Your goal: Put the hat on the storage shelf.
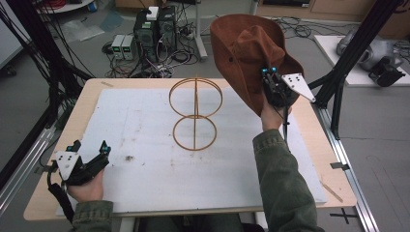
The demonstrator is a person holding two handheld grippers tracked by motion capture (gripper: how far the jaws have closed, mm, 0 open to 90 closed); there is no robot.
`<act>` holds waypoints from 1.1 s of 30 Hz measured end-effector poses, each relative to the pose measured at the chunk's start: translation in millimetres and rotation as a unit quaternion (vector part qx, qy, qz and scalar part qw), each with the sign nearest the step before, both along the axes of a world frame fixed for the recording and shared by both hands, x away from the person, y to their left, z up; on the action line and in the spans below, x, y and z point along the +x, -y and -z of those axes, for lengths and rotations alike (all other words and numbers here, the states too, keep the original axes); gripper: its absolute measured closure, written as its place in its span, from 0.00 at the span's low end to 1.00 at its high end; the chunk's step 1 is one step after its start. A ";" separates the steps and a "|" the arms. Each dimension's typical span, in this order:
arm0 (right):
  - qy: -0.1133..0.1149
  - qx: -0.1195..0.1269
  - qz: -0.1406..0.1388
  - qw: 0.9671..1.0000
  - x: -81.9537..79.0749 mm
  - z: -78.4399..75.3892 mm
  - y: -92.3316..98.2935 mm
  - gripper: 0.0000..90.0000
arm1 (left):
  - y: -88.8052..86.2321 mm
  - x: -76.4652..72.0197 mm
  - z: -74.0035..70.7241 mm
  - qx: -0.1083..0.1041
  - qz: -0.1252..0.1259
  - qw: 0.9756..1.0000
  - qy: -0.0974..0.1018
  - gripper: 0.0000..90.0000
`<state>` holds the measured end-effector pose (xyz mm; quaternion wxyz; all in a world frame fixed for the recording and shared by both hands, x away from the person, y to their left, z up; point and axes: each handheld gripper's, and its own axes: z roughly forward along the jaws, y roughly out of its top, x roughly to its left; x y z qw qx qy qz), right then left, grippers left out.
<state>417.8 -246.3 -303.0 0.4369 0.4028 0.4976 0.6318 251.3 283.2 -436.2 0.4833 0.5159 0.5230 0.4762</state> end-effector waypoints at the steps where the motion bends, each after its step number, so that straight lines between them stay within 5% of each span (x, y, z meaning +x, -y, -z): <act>1: 0.002 0.001 -0.003 1.000 -1.3 -2.0 -0.3 0.97 | 0.1 0.1 0.0 0.000 0.000 1.000 0.001 0.19; 22: 0.030 -0.006 -0.059 0.998 -23.5 -26.4 -30.9 0.97 | -1.4 -0.8 -0.4 -0.003 0.000 1.000 0.002 0.20; 33: 0.035 -0.013 -0.109 0.993 -34.0 -29.2 -53.9 0.97 | -1.6 -0.3 -0.2 -0.004 0.000 1.000 0.002 0.20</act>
